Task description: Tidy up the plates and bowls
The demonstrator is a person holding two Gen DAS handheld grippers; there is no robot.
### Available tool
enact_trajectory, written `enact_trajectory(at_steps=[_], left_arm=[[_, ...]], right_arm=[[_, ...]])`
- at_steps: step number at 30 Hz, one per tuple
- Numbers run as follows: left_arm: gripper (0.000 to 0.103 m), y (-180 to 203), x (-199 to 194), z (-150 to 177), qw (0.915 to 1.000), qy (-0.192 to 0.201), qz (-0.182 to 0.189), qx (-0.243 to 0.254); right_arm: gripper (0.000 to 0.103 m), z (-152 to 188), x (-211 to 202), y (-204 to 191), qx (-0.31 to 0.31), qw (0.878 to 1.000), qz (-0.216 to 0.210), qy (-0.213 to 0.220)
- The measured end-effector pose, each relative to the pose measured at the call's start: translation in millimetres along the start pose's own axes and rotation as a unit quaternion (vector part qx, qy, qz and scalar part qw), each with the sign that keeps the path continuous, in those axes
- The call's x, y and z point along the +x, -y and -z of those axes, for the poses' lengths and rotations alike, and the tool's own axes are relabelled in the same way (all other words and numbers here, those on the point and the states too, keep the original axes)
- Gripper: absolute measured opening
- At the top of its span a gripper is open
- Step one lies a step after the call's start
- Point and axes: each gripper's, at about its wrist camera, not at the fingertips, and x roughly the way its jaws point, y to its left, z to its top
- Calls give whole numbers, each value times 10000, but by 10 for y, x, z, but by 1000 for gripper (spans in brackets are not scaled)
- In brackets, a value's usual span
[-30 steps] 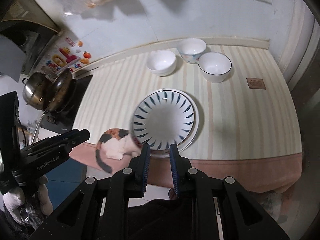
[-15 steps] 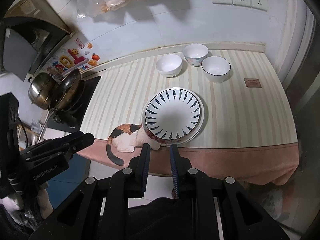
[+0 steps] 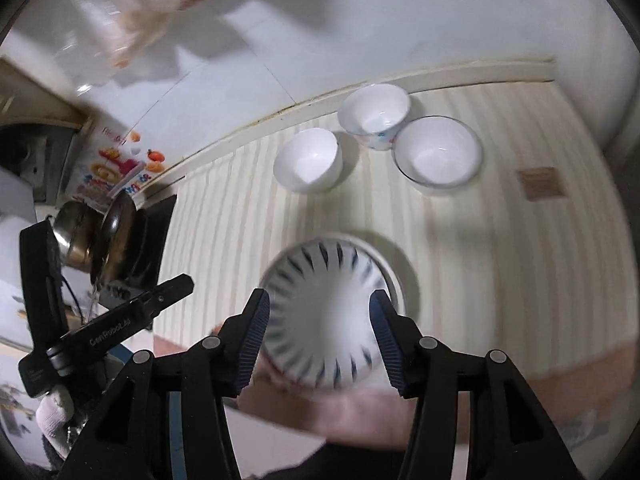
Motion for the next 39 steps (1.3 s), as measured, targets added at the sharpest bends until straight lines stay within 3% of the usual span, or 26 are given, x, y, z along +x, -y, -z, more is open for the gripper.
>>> enact_trajectory(at_steps=[5,12,15,16,17,21,26,35,39], left_arm=[[36,-81,679,-603,9987,-323,-76,-380],[36,-15,1495,-1139,9966,-715,-70,-411],[33,24,1734,-1252,9970,-738,-100,-219],[27,40,1749,-1262,9975,-680,-59,-163],[25,64,1757,-1264,9981,-606,-62,-73],[25,109,1673,-1196,9989,-458,-129,-1],[25,251,1272,-1066,9996,-208,-105,172],[25,846,491,-450,9984,32,307,467],[25,1249,502,-205,9967,-32,514,629]], right_arm=[[55,-727,892,199,154,9993,-82,-336],[54,-1373,1947,301,229,9966,-80,-788],[39,-1478,2219,292,206,9956,-115,-912],[26,-1499,2296,272,141,9955,-105,-934],[23,-1510,2336,243,76,9958,-86,-904],[22,-1527,2361,140,-216,9967,110,-780],[20,-1412,2156,152,-327,9963,-13,-797],[20,-896,1045,343,-501,9977,-77,-455],[20,-535,544,625,-408,9984,73,-377]])
